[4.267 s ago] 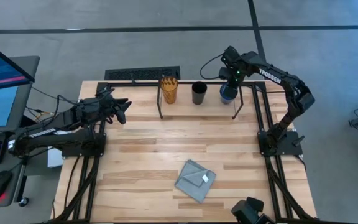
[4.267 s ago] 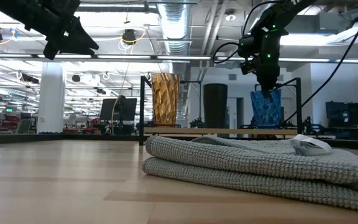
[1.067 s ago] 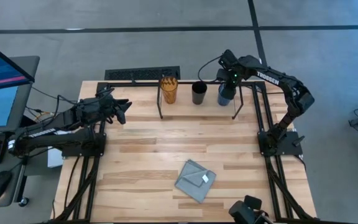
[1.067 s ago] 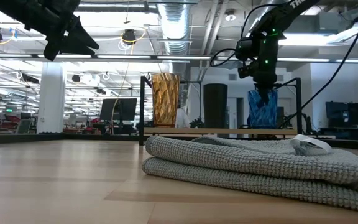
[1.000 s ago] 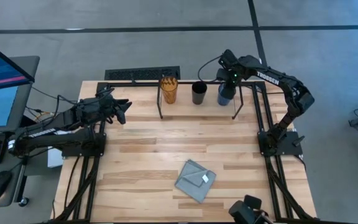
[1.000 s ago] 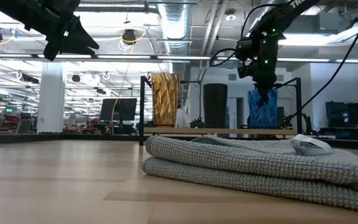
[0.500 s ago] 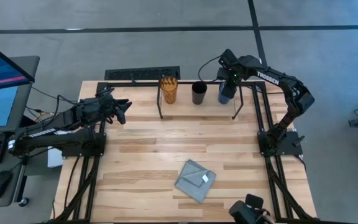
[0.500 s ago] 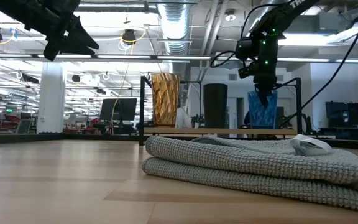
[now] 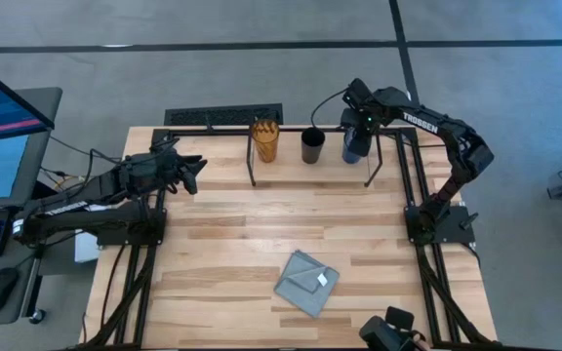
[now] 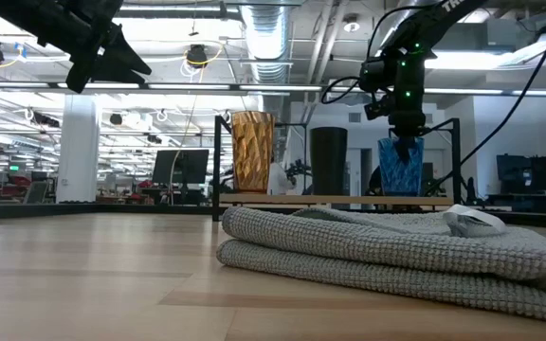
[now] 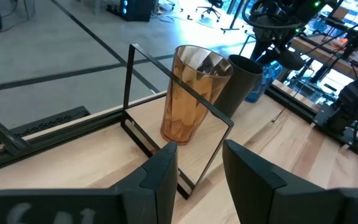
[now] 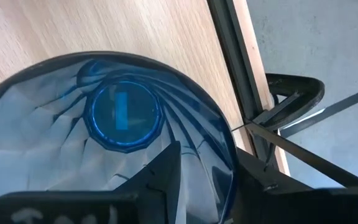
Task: Stack small to large cups/mugs on shelf
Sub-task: Put the blue cup on the shelf
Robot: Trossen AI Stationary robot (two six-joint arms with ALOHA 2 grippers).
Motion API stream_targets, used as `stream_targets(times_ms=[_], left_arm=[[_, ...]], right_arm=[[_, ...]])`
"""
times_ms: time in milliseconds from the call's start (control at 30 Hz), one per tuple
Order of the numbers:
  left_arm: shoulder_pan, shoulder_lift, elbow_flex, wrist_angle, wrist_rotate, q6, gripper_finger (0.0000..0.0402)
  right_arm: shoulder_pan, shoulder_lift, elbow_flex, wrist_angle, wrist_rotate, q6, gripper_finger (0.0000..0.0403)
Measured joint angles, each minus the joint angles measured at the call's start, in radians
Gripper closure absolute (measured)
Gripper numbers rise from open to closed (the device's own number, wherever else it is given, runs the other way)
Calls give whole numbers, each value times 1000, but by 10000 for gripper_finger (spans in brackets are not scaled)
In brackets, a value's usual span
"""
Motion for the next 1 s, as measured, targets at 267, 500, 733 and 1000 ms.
stream_targets(times_ms=[267,500,733,1000], left_arm=[[0,0,0,0,0,0,283],[0,0,0,0,0,0,283],[0,0,0,0,0,0,283],[0,0,0,0,0,1,283]], right_arm=[[0,0,0,-17,0,0,276],[-1,0,0,-12,1,3,276],[-1,0,0,-5,1,4,276],[7,0,0,-3,2,4,269]])
